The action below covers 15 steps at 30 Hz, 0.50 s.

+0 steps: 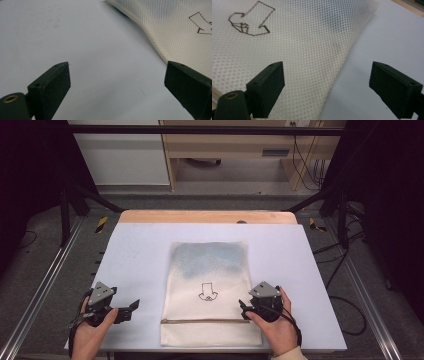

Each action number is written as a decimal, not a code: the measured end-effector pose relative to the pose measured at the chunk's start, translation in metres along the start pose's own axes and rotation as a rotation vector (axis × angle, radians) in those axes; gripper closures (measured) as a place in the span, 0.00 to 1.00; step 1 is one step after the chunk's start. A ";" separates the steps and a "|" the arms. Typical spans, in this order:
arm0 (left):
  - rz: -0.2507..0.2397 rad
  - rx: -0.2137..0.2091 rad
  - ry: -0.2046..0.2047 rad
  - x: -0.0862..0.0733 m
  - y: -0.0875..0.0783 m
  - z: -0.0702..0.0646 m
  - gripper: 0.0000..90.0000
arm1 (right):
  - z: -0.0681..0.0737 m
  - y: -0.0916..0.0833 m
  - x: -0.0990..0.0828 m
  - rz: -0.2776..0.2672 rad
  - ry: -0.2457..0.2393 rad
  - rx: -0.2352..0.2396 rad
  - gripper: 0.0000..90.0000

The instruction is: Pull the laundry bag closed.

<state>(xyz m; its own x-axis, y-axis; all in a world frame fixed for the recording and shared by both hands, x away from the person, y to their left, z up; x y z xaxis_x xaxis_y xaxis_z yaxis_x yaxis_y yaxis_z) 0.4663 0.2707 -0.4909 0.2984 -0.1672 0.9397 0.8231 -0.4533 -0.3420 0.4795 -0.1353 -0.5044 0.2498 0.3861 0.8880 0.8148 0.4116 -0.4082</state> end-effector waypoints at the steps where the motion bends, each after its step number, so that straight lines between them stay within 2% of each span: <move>1: -0.006 0.002 0.000 0.001 0.000 -0.001 0.07 | 0.002 -0.001 0.002 -0.003 0.000 0.010 0.16; 4: -0.022 0.010 0.008 0.001 0.000 -0.001 0.07 | 0.011 -0.003 0.008 -0.006 -0.017 0.037 0.17; 7: -0.016 0.016 0.022 0.000 0.001 -0.001 0.07 | 0.018 -0.004 0.014 -0.011 -0.029 0.059 0.19; 9: 0.007 0.030 0.039 -0.004 0.001 0.002 0.07 | 0.026 -0.003 0.021 -0.006 -0.050 0.088 0.22; 10: 0.014 0.032 0.041 -0.006 0.001 0.003 0.07 | 0.033 -0.001 0.025 -0.004 -0.067 0.116 0.22; 12: 0.015 0.037 0.038 -0.006 0.000 0.005 0.07 | 0.036 0.000 0.028 -0.008 -0.075 0.130 0.23; 13: 0.014 0.041 0.032 -0.006 -0.001 0.006 0.07 | 0.043 0.003 0.031 0.002 -0.086 0.166 0.25; 15: 0.012 0.043 0.028 -0.006 -0.002 0.007 0.07 | 0.046 0.004 0.033 0.002 -0.094 0.176 0.27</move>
<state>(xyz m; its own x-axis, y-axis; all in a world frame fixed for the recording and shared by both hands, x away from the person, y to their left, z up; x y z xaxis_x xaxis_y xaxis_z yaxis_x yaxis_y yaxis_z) 0.4667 0.2785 -0.4957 0.2954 -0.1973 0.9348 0.8396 -0.4133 -0.3526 0.4669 -0.0833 -0.4858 0.1942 0.4594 0.8667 0.7081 0.5459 -0.4480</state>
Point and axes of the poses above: each handheld gripper's, and its own axes: y roughly forward along the jaws, x roughly out of its top, z roughly to its left, the point moved 8 cm from there along y, roughly forward along the jaws, and after that the axes turned 15 degrees about -z, right-handed, at the moved point
